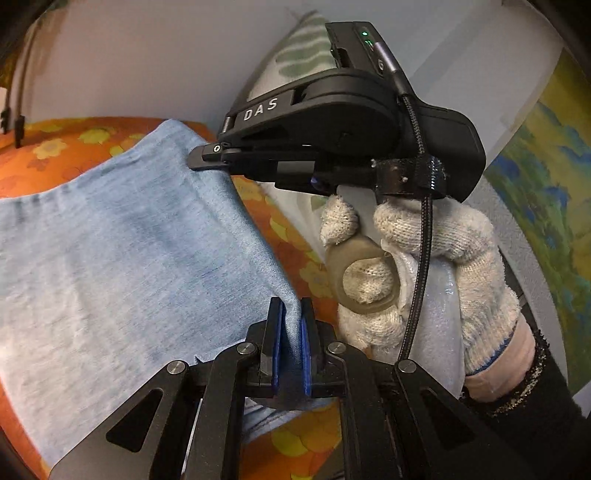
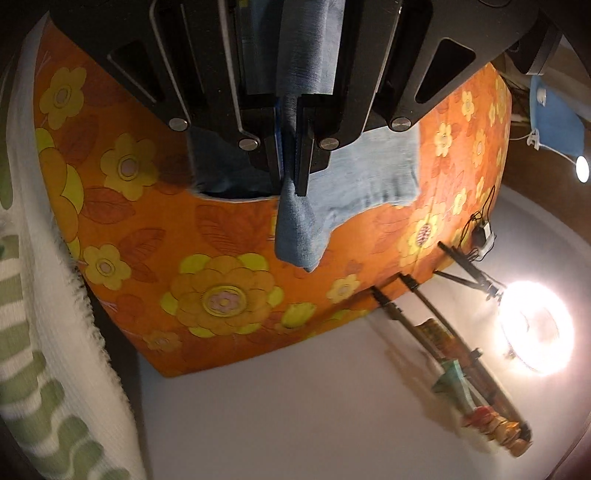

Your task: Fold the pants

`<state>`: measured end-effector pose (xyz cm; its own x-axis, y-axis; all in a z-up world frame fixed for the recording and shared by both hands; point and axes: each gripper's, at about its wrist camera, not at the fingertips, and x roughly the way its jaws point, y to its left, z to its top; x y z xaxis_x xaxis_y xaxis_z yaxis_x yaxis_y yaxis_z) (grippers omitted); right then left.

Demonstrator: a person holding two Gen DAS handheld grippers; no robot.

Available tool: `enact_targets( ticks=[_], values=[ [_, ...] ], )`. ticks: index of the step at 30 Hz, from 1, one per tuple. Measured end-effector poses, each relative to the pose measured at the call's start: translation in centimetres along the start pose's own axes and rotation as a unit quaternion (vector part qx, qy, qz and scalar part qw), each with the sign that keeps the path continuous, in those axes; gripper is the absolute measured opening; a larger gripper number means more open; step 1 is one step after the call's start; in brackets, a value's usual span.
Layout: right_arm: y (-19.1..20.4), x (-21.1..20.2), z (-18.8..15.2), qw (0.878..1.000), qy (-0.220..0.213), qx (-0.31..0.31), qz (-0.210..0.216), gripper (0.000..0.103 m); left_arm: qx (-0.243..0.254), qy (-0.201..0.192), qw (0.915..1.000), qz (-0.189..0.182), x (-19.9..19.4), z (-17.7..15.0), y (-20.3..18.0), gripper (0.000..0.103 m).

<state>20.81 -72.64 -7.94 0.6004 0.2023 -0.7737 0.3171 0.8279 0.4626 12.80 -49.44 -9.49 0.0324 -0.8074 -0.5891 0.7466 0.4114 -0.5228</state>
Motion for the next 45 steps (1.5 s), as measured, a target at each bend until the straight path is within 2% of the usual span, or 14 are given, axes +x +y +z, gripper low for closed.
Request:
enact_targets(
  ticks=[5, 17, 19, 20, 21, 25, 27, 31, 34, 39, 43, 44, 45],
  values=[
    [-2.4, 1.2, 0.5, 1.000, 0.004, 0.007, 0.005, 0.005, 0.004, 0.005, 0.9999, 0.008, 2.7, 1.4, -0.3, 0.007],
    [-6.1, 3.9, 0.3, 1.000, 0.015, 0.025, 0.010, 0.006, -0.007, 0.022, 0.9996, 0.015, 3.3, 0.1, -1.0, 0.007],
    [-6.5, 3.5, 0.5, 1.000, 0.006, 0.028, 0.000, 0.006, -0.002, 0.025, 0.9995, 0.016, 3.9, 0.4, -1.6, 0.007],
    [-6.7, 3.0, 0.7, 0.999, -0.003, 0.029, -0.012, 0.007, 0.002, 0.027, 0.9995, 0.017, 4.1, 0.7, -1.8, 0.010],
    [-6.9, 2.6, 0.8, 0.999, -0.007, 0.033, -0.017, 0.010, 0.004, 0.029, 0.9995, 0.015, 4.2, 0.8, -2.0, 0.017],
    [-7.5, 0.2, 0.9, 0.999, -0.021, 0.037, -0.027, 0.010, 0.015, 0.046, 0.9988, -0.002, 4.2, 0.5, -3.5, 0.018],
    [-7.4, -1.1, 0.6, 0.999, -0.027, 0.034, -0.030, 0.010, 0.025, 0.050, 0.9984, -0.003, 3.8, 0.2, -4.2, 0.023],
    [-6.8, -3.8, -0.3, 0.998, -0.039, 0.026, -0.035, 0.010, 0.025, 0.044, 0.9987, -0.002, 1.1, -0.3, -4.6, 0.024],
    [-6.0, -6.0, -1.4, 0.998, -0.045, 0.030, -0.025, 0.010, 0.023, 0.033, 0.9991, 0.011, -2.2, -0.4, -3.8, 0.027],
    [-2.9, -8.8, -4.0, 0.998, -0.054, 0.015, -0.025, 0.010, 0.020, 0.008, 0.9981, 0.057, -9.0, -1.5, -2.0, 0.028],
    [-0.3, -10.3, -6.2, 0.998, -0.064, 0.017, -0.015, 0.011, 0.010, -0.007, 0.9955, 0.094, -13.6, -3.2, 1.7, 0.028],
    [0.3, -10.5, -6.6, 0.998, -0.065, 0.015, -0.015, 0.013, 0.008, -0.010, 0.9944, 0.105, -14.9, -3.7, 2.5, 0.028],
    [1.1, -10.6, -7.1, 0.998, -0.065, 0.011, -0.019, 0.022, 0.005, -0.011, 0.9936, 0.112, -15.4, -3.7, 2.9, 0.028]
  ],
)
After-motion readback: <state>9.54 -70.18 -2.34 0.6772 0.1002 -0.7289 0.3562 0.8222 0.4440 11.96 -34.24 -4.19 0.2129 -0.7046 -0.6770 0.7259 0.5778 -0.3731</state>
